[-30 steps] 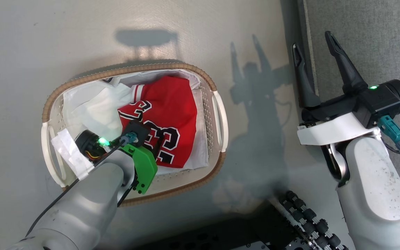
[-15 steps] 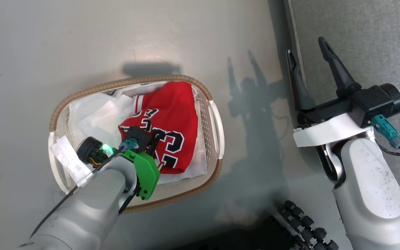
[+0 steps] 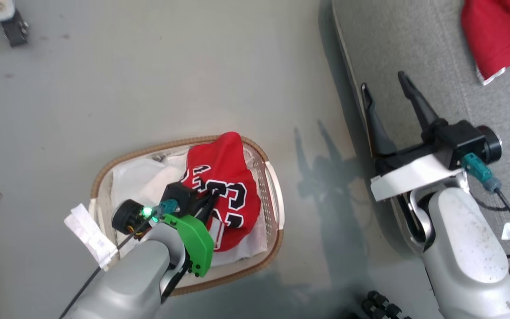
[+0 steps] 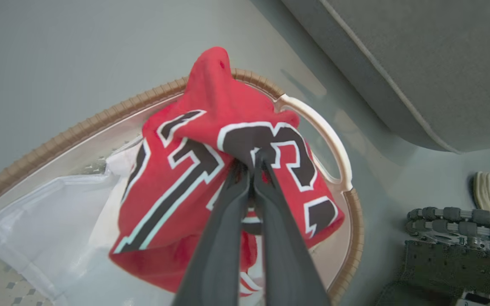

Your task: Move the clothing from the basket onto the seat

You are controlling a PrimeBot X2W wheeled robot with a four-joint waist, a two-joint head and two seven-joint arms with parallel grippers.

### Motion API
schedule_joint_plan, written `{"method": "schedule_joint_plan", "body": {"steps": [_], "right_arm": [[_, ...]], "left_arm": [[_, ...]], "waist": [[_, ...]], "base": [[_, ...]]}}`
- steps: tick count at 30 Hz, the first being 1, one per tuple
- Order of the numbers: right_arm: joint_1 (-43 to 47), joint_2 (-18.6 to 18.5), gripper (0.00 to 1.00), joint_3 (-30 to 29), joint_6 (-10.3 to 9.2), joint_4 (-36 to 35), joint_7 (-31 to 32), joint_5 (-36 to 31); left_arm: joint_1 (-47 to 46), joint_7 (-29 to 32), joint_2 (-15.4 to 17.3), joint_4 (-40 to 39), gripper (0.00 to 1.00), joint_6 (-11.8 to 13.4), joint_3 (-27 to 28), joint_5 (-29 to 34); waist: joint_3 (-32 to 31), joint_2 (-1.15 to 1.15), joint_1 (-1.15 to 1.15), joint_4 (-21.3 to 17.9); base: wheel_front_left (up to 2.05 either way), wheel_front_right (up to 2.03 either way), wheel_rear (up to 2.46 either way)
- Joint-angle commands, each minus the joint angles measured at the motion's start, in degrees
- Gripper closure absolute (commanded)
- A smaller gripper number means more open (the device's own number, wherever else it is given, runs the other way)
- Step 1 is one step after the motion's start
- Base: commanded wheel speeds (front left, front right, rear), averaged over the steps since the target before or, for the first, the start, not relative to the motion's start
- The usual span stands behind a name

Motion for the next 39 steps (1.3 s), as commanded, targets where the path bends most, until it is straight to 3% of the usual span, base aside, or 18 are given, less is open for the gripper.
{"method": "schedule_joint_plan", "body": {"steps": [1,12,22,39], "right_arm": [[1.6,-0.2,0.0,-0.2,-0.08,0.7,-0.3,0.0],[5.1,-0.2,0.0,-1.2,-0.08,3.1,-0.3,-0.3],[8.4,-0.2,0.0,-2.2,-0.08,4.5,-0.3,0.6],[16.1,-0.2,0.0,-0.1,-0.08,5.4,-0.3,0.8]], "left_arm": [[2.0,-0.2,0.0,-1.0,1.0,0.1,1.3,1.2],[8.3,-0.1,0.4,-15.0,1.0,0.1,15.6,11.3],[13.3,-0.1,-2.1,-28.6,1.0,0.1,25.8,18.0],[16.9,-0.1,-7.4,-37.2,1.0,0.1,31.2,21.4]], "waist": [[-6.0,0.0,0.0,1.7],[-12.8,0.0,0.0,5.7],[-19.3,0.0,0.0,7.2],[-28.2,0.0,0.0,9.4]], "base": [[0.0,0.0,0.0],[0.0,0.0,0.0],[0.0,0.0,0.0],[0.0,0.0,0.0]]}}
